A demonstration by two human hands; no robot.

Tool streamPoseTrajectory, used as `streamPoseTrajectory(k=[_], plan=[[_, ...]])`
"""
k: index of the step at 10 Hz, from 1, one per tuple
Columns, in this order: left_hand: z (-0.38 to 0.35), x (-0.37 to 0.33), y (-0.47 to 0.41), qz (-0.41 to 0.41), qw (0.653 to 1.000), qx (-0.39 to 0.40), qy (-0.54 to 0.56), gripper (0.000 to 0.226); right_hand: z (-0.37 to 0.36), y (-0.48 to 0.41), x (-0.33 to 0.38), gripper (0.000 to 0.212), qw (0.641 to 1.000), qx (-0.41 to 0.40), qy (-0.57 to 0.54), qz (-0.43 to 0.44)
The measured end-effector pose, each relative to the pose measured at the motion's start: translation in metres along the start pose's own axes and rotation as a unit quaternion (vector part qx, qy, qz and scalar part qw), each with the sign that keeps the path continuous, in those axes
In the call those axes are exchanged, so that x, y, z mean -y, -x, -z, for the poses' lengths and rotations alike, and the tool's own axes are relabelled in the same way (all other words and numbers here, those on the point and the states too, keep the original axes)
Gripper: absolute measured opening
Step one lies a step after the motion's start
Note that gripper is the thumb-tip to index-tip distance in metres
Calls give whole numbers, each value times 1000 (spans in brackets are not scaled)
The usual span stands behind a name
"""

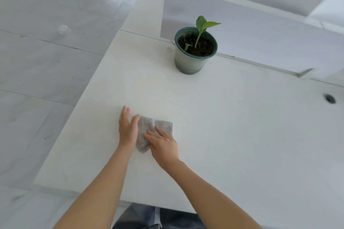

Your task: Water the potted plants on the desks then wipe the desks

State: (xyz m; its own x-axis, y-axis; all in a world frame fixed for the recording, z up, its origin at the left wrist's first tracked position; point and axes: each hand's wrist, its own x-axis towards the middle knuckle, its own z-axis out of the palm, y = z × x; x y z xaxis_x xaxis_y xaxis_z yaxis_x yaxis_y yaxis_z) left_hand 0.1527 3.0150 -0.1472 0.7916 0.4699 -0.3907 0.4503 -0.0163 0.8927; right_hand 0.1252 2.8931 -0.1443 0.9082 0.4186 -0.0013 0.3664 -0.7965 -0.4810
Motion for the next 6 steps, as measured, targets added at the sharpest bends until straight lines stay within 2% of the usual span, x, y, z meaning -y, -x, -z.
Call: streamPoseTrajectory(k=[1, 2, 3, 4, 5, 6], plan=[[43, -1, 10, 7, 995, -37, 87, 49, -15, 18, 22, 30, 1000, 12, 3, 22], [81, 4, 26, -12, 995, -64, 77, 40, -23, 23, 51, 31, 995, 44, -79, -33], [110, 15, 43, -25, 992, -111, 45, 34, -30, 23, 80, 36, 981, 166, -99, 30], [126, 24, 58, -33, 990, -136, -14, 34, -33, 30, 100, 39, 947, 285, -70, 126], [127, 32, 70, -23, 989, -123, -78, 35, -22, 34, 91, 46, 945, 296, -56, 131], [120, 37, 85, -28, 986, -111, -119, 49, 25, 22, 68, 43, 962, 224, -155, 1]])
